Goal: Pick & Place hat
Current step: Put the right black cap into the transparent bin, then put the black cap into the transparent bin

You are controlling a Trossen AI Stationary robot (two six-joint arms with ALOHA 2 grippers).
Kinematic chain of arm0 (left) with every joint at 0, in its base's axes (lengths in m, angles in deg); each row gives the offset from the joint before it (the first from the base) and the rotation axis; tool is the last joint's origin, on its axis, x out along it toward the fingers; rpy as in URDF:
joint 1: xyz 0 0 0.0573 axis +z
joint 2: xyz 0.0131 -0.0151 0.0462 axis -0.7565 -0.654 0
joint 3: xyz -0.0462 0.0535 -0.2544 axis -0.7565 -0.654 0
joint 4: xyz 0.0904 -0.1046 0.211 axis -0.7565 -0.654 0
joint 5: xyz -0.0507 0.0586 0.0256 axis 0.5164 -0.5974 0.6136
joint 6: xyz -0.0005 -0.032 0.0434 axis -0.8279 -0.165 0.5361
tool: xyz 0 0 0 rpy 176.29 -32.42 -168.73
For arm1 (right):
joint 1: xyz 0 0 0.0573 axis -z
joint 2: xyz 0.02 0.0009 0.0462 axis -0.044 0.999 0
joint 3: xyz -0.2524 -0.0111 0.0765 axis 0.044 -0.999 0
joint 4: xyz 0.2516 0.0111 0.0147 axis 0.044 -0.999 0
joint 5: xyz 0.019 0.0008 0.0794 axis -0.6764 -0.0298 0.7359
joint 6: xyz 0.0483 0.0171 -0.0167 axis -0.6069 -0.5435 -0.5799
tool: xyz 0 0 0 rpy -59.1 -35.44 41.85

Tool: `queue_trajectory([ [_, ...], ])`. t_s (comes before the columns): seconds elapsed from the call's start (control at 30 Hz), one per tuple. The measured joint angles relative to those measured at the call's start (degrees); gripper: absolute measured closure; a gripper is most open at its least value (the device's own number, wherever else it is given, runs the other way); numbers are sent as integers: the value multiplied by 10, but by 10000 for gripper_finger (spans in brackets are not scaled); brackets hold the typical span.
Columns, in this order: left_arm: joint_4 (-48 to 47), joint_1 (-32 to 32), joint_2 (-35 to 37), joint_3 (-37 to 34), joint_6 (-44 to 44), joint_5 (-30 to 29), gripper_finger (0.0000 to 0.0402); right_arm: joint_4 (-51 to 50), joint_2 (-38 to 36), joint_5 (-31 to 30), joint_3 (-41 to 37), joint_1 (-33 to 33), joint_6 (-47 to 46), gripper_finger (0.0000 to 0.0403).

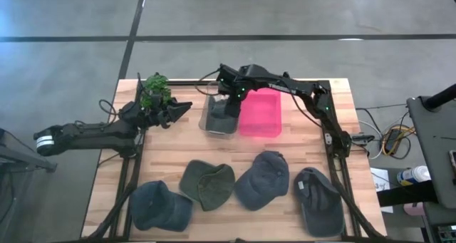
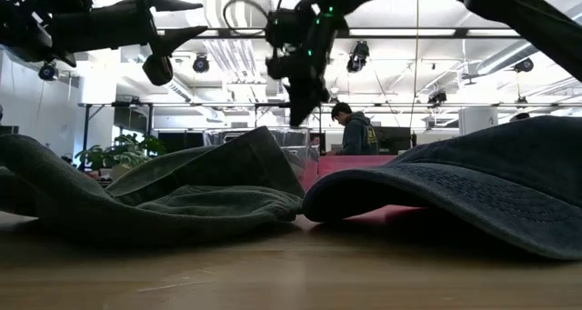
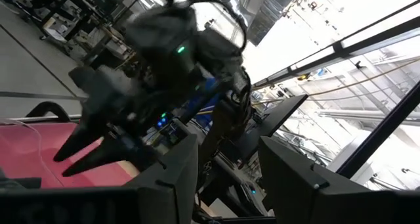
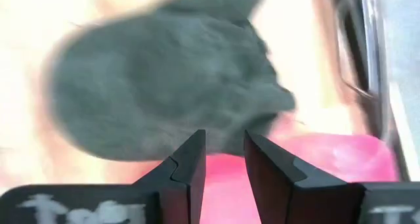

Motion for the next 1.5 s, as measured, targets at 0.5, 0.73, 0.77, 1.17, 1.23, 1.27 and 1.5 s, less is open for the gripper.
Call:
queue_trajectory([
  [0.5, -11, 0, -2, 0, 5, -13, 248, 64, 86, 152, -1, -58, -82, 303],
  [0.73, -16, 0, -2, 0, 1, -12, 248, 57, 110, 43, -2, -59, -95, 303],
  [0.77, -16, 0, -2, 0, 1, -11, 248, 57, 109, 21, -2, -59, -96, 303],
  [1.17, -20, 0, -2, 0, 1, -8, 248, 56, 98, -77, -3, -60, -81, 303],
  [1.23, -19, 0, -2, 0, 1, -7, 248, 54, 95, -78, 0, -61, -80, 303],
  [1.27, -19, 0, -2, 0, 1, -7, 248, 53, 92, -78, 2, -62, -79, 303],
  [1.5, -38, 0, -2, 0, 18, 53, 248, 57, 21, -53, 28, -67, -42, 303],
])
